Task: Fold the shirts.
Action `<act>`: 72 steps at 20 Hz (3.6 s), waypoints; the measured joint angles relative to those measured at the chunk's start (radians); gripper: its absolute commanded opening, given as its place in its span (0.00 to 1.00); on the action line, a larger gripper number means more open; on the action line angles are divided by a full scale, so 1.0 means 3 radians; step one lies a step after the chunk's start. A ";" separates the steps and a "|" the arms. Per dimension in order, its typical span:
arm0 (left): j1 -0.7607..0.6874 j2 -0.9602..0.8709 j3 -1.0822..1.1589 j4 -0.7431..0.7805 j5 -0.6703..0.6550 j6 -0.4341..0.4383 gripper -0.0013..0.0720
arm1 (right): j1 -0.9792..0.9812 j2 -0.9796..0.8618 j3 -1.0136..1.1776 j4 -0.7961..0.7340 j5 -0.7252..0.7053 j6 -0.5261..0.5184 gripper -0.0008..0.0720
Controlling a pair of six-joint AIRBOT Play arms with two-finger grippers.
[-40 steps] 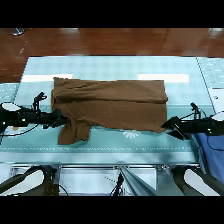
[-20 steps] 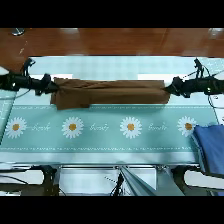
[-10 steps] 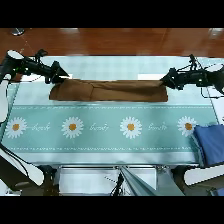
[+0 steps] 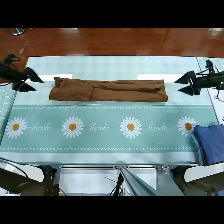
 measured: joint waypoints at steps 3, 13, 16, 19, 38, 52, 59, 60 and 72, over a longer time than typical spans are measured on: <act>-0.0066 0.0687 -0.0796 -0.0270 0.0643 0.0242 0.98 | 0.0072 -0.0022 -0.0085 -0.0104 -0.0159 0.0019 0.88; -0.1357 0.1541 -0.1928 -0.1509 0.1635 0.1115 0.97 | 0.0739 -0.0226 -0.0079 0.0017 -0.0440 -0.0060 0.04; -0.1686 0.1489 -0.1962 -0.1644 0.1820 0.1227 0.08 | 0.0777 -0.0046 -0.0036 -0.0005 -0.0251 -0.0108 0.04; -0.1935 0.1439 -0.1975 -0.1699 0.1929 0.1280 0.06 | 0.0725 0.0467 -0.0031 -0.0295 0.0036 -0.0134 0.04; -0.4512 -0.0540 -0.0020 -0.1246 0.1769 0.0111 0.06 | 0.0609 0.3869 -0.1007 -0.0717 0.0715 0.0492 0.04; -0.2581 0.0621 -0.0189 -0.1019 0.1039 0.0175 0.06 | 0.1399 0.3030 -0.0959 0.0146 0.0023 0.0292 0.04; -0.1789 0.2635 -0.1567 -0.0533 0.1068 0.0301 0.07 | 0.2698 0.1460 -0.0148 0.0005 -0.0725 0.0355 0.04; -0.1747 0.2897 -0.1802 -0.0512 0.1082 0.0299 0.06 | 0.2790 0.1230 -0.0005 0.0004 -0.0802 0.0355 0.04; -0.1642 0.4014 -0.3382 -0.0439 0.1317 0.0135 0.07 | 0.2804 0.0084 0.0668 0.0563 -0.0464 0.0182 0.87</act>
